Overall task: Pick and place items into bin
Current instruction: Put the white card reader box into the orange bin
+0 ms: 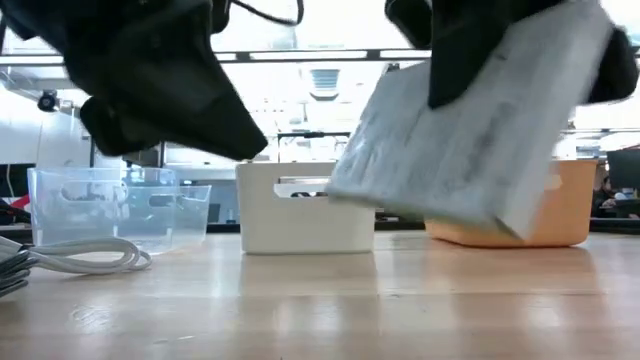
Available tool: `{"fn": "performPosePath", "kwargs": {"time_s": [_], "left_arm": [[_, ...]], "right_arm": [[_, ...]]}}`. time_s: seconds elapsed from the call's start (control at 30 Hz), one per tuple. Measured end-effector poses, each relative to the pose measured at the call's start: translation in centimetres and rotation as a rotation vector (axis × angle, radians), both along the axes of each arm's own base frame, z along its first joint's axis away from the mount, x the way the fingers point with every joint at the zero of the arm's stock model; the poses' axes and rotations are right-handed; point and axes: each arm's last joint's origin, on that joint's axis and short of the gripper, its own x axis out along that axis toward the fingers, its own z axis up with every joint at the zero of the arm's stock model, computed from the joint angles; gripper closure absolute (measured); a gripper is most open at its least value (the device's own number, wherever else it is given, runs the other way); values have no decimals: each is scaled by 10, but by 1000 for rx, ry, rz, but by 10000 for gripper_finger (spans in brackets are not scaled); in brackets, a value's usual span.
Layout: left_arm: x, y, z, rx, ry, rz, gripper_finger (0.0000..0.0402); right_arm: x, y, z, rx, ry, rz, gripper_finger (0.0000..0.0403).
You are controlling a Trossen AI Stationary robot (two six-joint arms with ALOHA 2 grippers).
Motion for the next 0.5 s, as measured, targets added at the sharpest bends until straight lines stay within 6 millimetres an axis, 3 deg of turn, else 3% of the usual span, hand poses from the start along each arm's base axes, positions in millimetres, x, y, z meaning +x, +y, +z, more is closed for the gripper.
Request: {"fn": "performPosePath", "kwargs": {"time_s": [0.27, 0.43, 0.5], "left_arm": [[-4, 4, 6, 27, 13, 16, 364], [-4, 4, 6, 22, 17, 11, 364], [-4, 4, 7, 21, 15, 11, 364]], "right_arm": [[-53, -30, 62, -118, 54, -269, 355], [-88, -71, 87, -213, 128, -309, 356], [-101, -91, 88, -229, 143, -324, 357]]}}
